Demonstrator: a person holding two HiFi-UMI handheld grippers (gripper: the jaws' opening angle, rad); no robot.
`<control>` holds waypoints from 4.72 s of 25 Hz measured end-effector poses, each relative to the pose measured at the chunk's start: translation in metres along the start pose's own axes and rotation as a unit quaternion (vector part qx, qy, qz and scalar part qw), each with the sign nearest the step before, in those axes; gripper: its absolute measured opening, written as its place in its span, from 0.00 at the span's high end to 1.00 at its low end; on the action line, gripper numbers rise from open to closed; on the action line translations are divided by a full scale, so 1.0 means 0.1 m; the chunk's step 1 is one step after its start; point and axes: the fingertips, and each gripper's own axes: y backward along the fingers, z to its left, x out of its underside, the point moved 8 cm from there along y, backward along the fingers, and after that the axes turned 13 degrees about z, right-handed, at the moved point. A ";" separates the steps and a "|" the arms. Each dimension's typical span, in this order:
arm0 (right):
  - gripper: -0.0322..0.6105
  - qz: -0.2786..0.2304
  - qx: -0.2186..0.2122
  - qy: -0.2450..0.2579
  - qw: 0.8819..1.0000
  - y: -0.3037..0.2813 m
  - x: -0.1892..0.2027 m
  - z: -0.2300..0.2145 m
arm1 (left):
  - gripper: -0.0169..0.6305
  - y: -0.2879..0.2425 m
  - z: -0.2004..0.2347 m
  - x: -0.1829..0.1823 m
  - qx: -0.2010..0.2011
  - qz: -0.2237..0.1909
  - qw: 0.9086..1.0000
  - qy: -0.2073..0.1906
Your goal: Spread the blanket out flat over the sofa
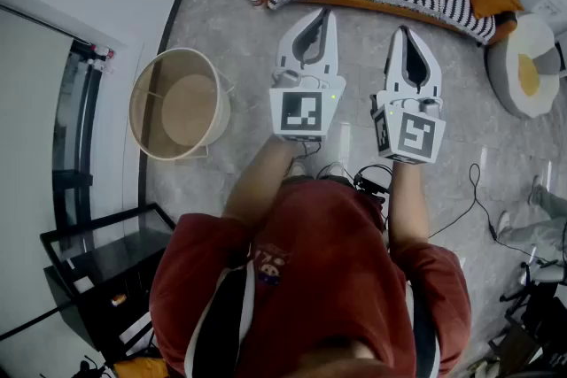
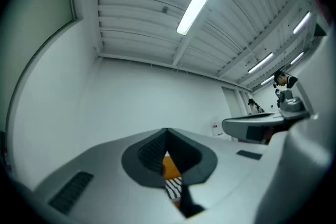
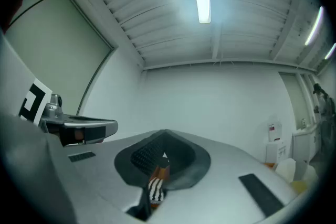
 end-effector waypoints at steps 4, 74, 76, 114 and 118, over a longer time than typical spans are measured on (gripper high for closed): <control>0.93 0.003 -0.002 -0.004 1.000 0.00 0.02 -0.11 | 0.95 -0.06 -0.10 -0.01 0.008 0.000 1.000 -0.017; 0.93 0.057 0.022 -0.052 0.997 -4.63 0.86 -0.75 | 0.95 -4.18 2.03 0.68 0.004 0.044 0.999 -0.016; 0.93 0.058 0.019 -0.055 0.997 -4.86 0.89 -0.89 | 0.95 -4.43 2.03 0.68 -0.004 0.044 0.999 -0.006; 0.93 0.238 -0.013 -0.076 0.968 -8.13 3.81 -2.19 | 0.95 -8.07 2.37 3.48 -0.012 0.217 0.976 0.019; 0.93 0.274 -0.012 -0.080 0.958 -8.31 4.53 -2.07 | 0.95 -8.25 2.42 4.23 0.007 0.258 0.966 0.011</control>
